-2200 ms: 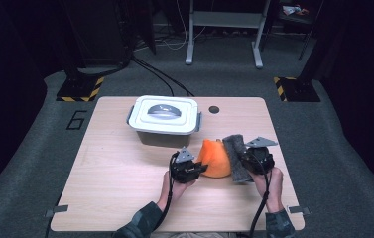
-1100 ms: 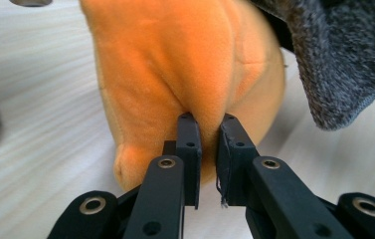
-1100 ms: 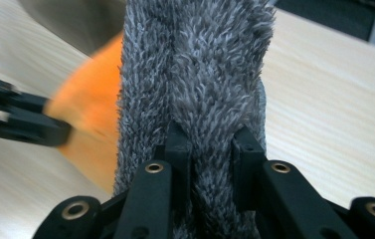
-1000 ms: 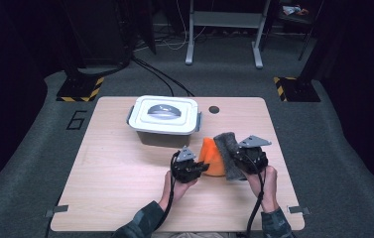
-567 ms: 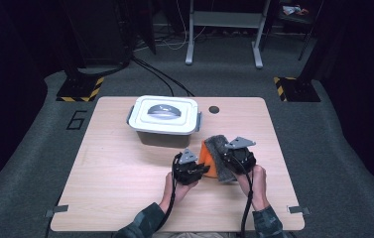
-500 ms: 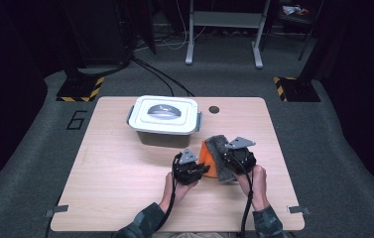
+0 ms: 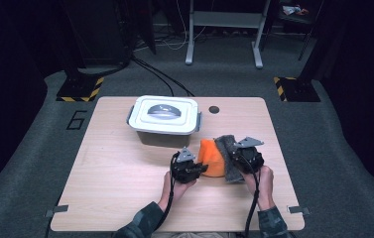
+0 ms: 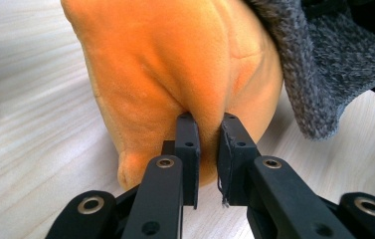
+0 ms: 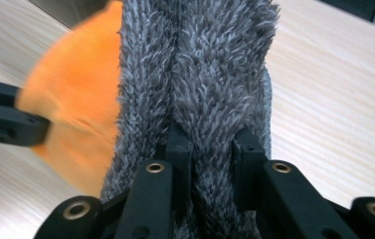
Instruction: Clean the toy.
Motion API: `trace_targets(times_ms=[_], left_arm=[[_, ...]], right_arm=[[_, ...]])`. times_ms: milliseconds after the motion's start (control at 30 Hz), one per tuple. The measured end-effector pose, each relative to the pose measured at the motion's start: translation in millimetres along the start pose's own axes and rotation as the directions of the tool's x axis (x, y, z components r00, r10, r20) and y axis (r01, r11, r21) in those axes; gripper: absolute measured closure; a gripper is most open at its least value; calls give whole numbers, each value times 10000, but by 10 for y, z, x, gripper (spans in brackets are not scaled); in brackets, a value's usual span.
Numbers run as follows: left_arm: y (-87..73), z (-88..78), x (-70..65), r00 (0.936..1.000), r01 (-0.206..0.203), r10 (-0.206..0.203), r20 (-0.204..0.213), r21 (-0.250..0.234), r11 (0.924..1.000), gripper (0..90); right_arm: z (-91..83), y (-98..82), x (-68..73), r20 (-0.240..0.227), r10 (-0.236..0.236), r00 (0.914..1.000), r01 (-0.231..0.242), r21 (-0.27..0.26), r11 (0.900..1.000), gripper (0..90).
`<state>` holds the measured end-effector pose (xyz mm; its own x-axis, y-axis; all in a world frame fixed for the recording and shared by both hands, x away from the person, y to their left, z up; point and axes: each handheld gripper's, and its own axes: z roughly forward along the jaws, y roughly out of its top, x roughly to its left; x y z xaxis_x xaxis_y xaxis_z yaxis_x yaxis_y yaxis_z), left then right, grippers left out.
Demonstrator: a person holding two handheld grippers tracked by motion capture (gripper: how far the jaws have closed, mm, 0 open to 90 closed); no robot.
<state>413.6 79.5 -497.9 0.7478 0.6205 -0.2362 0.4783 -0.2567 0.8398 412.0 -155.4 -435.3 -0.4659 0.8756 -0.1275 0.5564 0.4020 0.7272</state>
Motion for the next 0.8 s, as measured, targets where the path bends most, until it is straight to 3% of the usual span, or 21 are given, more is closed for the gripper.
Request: trace_targets(times_ms=[500, 800], left_arm=[[-44, -2, 28, 9998, -174, 174, 29, 33, 9998, 809], [-30, -6, 54, 9999, -117, 117, 91, 63, 9999, 807]], right_arm=[[281, -292, -289, 224, 1015, 9946, -1032, 947, 9901, 749], [478, -441, -434, -42, 1551, 9879, -1520, 1745, 9728, 746]])
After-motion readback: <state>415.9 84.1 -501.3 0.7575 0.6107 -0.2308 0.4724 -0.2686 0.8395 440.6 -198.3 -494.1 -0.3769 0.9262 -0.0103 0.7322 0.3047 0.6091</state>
